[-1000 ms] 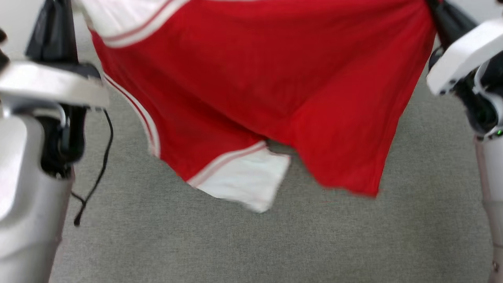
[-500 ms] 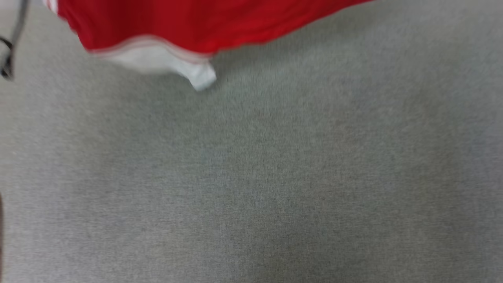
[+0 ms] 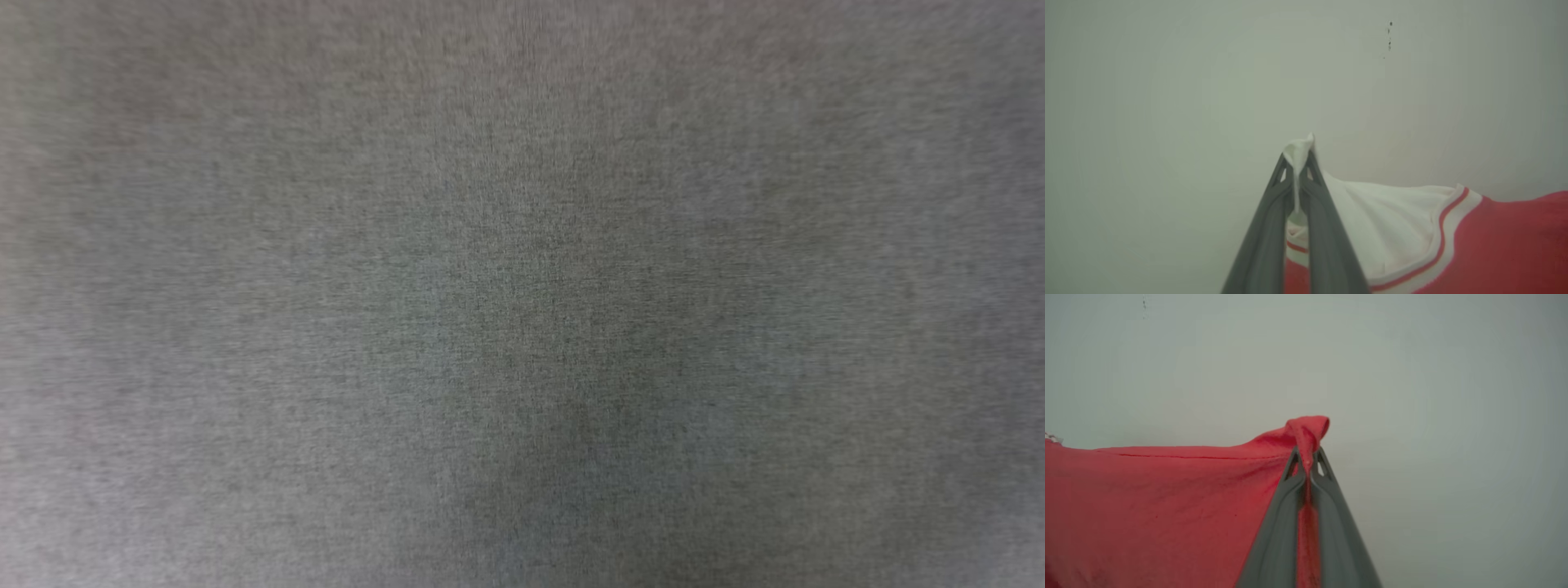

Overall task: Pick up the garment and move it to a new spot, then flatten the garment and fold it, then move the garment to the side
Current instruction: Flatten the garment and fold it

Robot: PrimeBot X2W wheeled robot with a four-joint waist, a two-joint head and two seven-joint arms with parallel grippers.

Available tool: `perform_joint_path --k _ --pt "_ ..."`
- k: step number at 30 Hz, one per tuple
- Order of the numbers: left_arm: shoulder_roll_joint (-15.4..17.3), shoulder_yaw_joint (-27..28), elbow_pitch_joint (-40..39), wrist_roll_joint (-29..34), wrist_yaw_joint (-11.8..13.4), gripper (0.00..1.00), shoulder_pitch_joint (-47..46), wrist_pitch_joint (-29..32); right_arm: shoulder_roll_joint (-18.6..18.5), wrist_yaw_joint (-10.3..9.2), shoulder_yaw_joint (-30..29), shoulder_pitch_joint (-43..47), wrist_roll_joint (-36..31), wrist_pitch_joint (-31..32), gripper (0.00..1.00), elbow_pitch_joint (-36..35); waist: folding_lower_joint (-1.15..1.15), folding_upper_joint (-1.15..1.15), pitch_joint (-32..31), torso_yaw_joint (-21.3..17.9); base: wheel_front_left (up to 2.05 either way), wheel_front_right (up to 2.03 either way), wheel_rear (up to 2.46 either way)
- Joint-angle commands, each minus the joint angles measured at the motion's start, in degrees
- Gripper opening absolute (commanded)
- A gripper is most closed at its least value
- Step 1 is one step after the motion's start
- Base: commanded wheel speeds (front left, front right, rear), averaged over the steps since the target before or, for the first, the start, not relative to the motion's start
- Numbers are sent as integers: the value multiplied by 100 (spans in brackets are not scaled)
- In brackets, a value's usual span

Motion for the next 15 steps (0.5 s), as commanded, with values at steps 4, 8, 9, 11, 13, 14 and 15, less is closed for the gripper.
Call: perform_joint_path --k 4,8,9,11,13,14,15 --pt "-59 -22 405 -68 -65 0 31 -57 -15 -5 229 -228 201 -178 0 547 -1 0 486 -13 0 0 0" --pt "-120 -11 861 -204 -165 0 177 -121 -70 -6 515 -257 384 -336 0 1091 -1 0 587 8 0 0 0" --pt "-204 -28 1108 -276 -249 0 308 -166 -69 -5 656 -203 502 -418 0 1351 -1 0 596 28 0 0 0" --pt "-257 -38 1228 -310 -286 0 353 -197 -83 -5 750 -153 554 -446 0 1475 -1 0 590 52 0 0 0" --pt "-357 -49 1480 -417 -379 0 507 -271 -76 -6 921 2 723 -529 0 1694 -1 0 528 93 0 0 0" --pt "-417 -45 1612 -480 -425 0 610 -296 -74 -5 1020 100 786 -539 0 1805 -1 0 470 107 0 0 0" --pt "-450 -37 1717 -537 -464 0 690 -320 -80 -6 1130 189 855 -547 0 1890 -1 0 418 116 0 0 0"
